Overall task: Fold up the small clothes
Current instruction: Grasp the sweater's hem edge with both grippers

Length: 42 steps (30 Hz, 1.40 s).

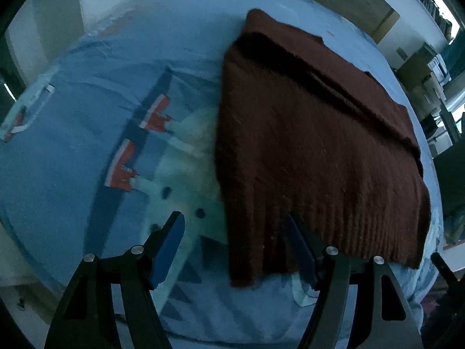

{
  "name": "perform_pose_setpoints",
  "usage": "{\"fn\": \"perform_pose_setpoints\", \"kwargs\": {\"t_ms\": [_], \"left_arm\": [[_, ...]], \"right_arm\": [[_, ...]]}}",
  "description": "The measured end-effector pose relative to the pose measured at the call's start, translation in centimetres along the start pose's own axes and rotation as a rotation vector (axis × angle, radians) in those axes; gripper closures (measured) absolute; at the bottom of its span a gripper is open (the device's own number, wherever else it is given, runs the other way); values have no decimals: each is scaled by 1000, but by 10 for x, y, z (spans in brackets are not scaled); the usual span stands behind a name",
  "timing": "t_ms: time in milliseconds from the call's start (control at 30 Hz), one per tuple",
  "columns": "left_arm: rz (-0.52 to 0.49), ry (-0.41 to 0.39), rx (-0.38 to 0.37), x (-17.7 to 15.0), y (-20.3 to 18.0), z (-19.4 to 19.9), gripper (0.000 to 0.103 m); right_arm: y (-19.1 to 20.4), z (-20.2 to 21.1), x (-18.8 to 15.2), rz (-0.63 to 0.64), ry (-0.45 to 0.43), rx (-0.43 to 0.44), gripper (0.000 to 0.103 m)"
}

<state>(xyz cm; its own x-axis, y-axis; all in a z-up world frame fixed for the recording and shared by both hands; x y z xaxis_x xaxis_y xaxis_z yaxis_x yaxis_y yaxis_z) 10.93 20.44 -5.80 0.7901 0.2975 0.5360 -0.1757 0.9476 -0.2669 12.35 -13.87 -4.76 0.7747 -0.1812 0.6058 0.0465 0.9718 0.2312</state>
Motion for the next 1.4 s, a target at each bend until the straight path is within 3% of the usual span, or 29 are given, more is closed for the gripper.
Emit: {"fn": "perform_pose_setpoints", "kwargs": {"t_ms": [367,667,767,900,1133,1400], "left_arm": [[11,48,-56,-1,-9,-24,37],[37,55,-178,0,-15,-28,39],[72,67,-234,1,-12,-28,47],[90,70,-244,5,-6,-30,50],[125,62,-238,0,8,-23,69],[159,69,-260,-1,10,-21,71]], "right_arm": [[-14,-40,-10,-78,84,46,36],[-11,-55,-11,-111,101,125,34],[-7,-59,-10,-117,104,161,35],[-7,-61,-11,-153,109,205,43],[-9,-62,-13,-181,117,221,60],[3,-68,-13,-176,129,249,64]]}}
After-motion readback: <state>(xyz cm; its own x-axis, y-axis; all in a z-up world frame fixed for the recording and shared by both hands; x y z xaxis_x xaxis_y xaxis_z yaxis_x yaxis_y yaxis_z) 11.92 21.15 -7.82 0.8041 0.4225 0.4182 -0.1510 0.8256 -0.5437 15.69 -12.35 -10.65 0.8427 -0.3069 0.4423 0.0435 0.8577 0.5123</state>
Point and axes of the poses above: each gripper's, at about its wrist camera, not at the fingertips, and z roughly against the way its jaws point, y to its left, x to its top, the point moved 4 cm from there along -z, roughly the way its jaws point, and after that the axes turned 13 degrees about -y, right-handed, at the moved point
